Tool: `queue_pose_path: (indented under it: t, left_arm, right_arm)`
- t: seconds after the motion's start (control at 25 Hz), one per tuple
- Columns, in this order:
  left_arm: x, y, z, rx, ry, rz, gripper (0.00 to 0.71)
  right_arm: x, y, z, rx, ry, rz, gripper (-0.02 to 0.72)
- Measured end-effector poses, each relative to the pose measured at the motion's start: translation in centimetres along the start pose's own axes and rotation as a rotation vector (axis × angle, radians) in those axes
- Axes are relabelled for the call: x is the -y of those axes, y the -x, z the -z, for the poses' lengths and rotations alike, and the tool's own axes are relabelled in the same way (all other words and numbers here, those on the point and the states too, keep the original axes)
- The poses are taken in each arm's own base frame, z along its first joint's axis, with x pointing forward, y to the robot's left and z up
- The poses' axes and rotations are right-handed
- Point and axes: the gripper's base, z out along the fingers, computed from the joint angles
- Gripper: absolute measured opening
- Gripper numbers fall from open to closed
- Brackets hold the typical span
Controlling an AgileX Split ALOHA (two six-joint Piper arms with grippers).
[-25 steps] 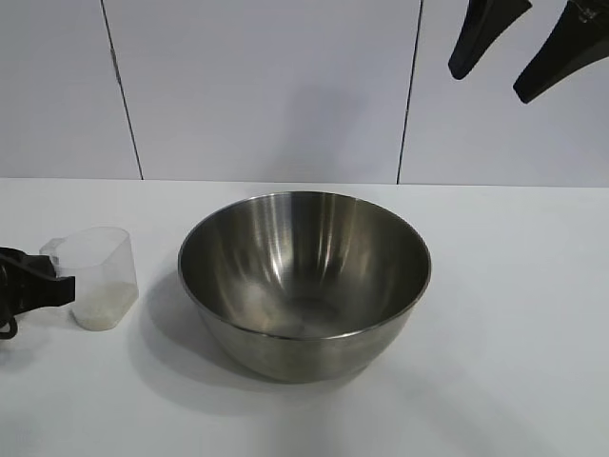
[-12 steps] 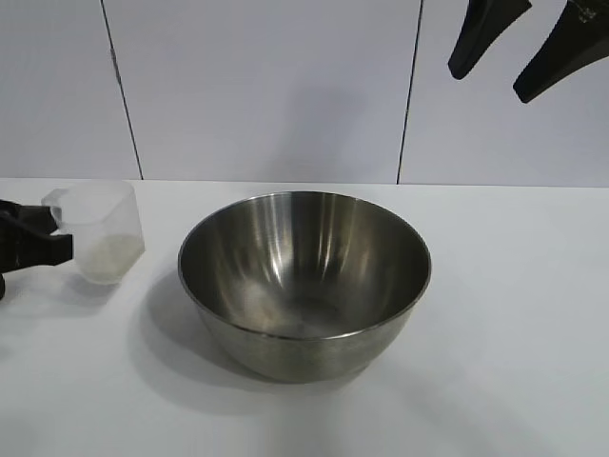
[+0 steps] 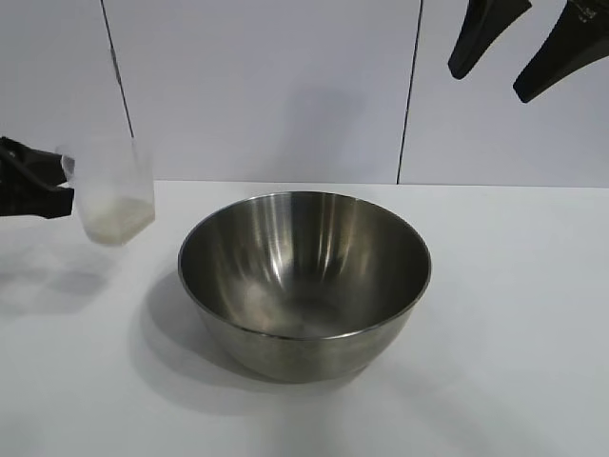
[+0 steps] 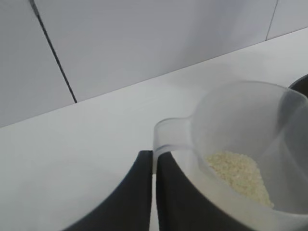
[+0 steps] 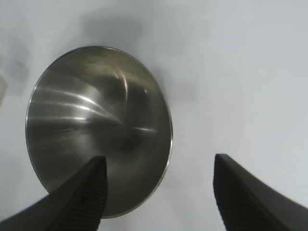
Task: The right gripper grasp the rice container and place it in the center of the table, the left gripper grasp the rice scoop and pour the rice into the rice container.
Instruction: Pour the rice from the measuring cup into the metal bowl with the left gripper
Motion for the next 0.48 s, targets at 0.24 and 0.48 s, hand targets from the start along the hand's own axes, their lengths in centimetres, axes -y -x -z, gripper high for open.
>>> queue_pose_path:
  t: [0.24,0.48]
  left_arm:
    - [2.4,1.8,-0.9,-0.009,-0.086,-0.038,0.009]
    - [4.5,4.1,-1.9,0.037,-0.151,-0.078,0.009]
  right_arm:
    - [0.0,0.0,0.0,0.002,0.0,0.001,0.442]
    - [0.0,0.0,0.0,0.002,0.001,0.0,0.442]
